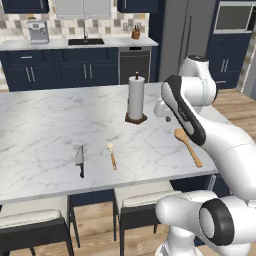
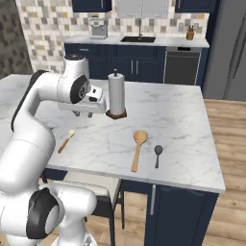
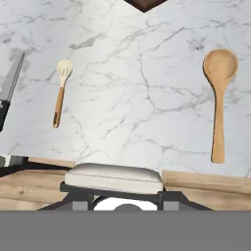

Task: Pick up the metallic utensils from the counter and place them in the open drawer. Make sure not to pick up any wooden utensils.

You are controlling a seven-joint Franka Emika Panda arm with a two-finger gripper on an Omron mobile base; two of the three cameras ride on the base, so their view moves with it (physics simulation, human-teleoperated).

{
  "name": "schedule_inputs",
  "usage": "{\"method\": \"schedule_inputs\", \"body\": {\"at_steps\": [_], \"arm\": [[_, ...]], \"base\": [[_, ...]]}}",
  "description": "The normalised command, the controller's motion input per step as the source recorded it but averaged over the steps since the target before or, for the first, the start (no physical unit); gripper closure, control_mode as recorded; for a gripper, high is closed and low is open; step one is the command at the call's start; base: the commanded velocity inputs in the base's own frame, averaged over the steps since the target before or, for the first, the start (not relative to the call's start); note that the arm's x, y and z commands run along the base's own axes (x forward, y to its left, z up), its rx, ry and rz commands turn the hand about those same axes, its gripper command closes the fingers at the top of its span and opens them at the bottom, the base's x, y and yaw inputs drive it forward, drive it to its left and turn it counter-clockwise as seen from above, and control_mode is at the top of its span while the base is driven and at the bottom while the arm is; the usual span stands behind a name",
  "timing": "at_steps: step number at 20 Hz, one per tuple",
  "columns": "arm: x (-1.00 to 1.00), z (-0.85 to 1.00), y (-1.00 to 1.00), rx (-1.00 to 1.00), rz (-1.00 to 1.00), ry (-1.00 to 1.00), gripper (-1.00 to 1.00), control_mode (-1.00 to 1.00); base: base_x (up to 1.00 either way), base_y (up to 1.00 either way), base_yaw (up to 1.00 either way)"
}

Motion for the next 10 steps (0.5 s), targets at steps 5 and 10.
{"method": "schedule_inputs", "body": {"at_steps": [5, 10], "arm": [[-0.05, 0.0, 0.38, 0.0, -0.01, -0.01, -1.0, -1.0], [0.07, -0.01, 0.92, -0.06, 0.0, 0.08, -1.0, -1.0]], "base": [[0.0, 0.0, 0.0], [0.0, 0.0, 0.0]]}}
